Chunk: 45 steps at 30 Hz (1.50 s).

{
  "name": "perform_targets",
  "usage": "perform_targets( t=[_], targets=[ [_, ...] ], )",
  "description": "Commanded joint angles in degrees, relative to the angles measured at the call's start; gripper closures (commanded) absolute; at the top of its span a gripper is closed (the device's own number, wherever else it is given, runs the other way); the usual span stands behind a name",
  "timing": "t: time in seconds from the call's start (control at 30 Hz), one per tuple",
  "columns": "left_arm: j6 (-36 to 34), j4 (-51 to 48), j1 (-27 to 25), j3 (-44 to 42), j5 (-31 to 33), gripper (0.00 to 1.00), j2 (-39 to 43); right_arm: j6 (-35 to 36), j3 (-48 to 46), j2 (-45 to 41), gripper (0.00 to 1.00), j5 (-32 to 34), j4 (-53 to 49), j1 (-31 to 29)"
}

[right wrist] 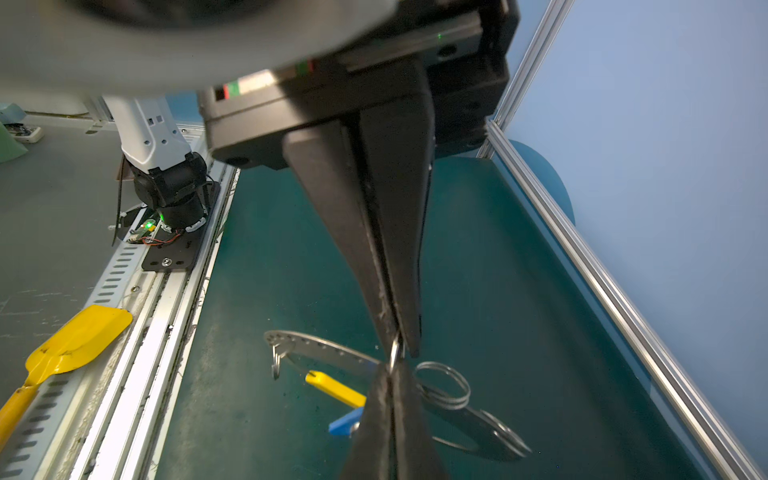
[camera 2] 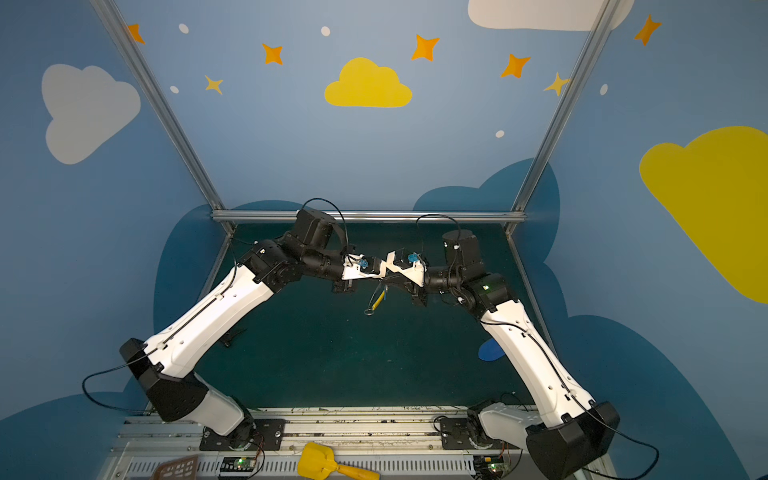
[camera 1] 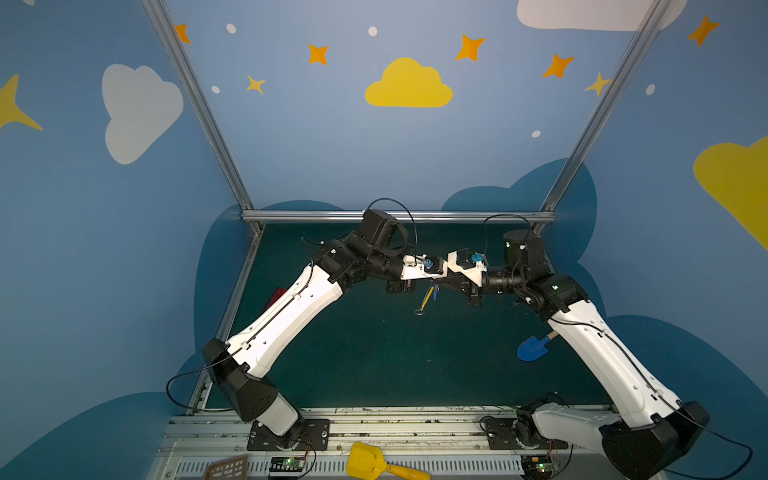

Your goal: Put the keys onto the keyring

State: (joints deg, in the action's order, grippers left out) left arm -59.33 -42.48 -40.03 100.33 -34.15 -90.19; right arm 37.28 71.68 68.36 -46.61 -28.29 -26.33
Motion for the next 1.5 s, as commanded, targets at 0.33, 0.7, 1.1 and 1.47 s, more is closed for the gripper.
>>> perform_targets(
  t=[0.33, 0.7, 1.1, 1.47],
  targets=[
    [14.91, 19.59, 2.33, -7.80, -12.84, 0.97, 3.61, -8.85, -11.45, -7.29, 0.72, -0.16, 18.36, 5.82],
    [22.90, 32.46, 3.91, -14.76, -16.96, 0.97, 6.08, -10.85, -13.76, -9.93, 0.70, -3.60, 25.50, 6.47],
    [24.70, 35.88, 3.90, -16.92, -18.42, 0.97, 6.86, -10.20, -12.62, -9.51, 0.67, -6.46, 25.72, 6.47],
    [25.26, 36.50, 3.84, -16.84, -19.63, 0.97, 6.38, -10.67, -12.66, -8.10, 0.75, -7.44, 28.93, 6.21]
  ],
)
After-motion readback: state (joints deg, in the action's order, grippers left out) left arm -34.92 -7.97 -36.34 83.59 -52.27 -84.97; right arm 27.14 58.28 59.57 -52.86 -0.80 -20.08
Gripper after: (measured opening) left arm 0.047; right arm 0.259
